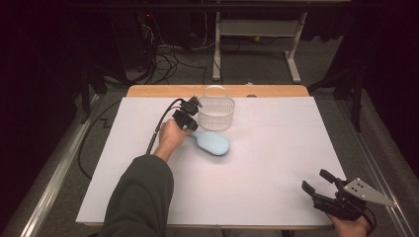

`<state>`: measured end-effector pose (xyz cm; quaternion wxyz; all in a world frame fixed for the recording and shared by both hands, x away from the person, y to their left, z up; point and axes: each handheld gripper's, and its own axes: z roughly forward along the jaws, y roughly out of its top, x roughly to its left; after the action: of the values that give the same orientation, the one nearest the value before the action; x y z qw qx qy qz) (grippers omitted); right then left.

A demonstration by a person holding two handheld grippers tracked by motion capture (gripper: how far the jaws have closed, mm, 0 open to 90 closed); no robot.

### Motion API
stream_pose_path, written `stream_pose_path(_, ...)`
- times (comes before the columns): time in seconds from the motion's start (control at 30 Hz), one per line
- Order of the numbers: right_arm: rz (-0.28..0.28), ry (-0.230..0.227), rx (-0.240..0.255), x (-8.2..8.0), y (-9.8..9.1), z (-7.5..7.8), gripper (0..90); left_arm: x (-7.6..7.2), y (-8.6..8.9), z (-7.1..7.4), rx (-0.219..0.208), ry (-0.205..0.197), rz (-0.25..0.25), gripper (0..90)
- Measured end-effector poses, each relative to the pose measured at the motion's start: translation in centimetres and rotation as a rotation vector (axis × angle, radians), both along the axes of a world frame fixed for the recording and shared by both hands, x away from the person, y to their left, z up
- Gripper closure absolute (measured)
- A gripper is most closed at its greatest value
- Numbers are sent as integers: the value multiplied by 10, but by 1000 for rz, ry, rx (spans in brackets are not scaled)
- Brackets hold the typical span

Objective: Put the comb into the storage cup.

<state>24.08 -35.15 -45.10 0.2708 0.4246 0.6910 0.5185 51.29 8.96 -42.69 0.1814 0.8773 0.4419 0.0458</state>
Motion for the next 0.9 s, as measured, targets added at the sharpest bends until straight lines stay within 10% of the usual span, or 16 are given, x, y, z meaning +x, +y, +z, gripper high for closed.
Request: stream_pose_path(0.9,2,9,1,0,1,0,223,-16,3,-1,-18,30,-37,882)
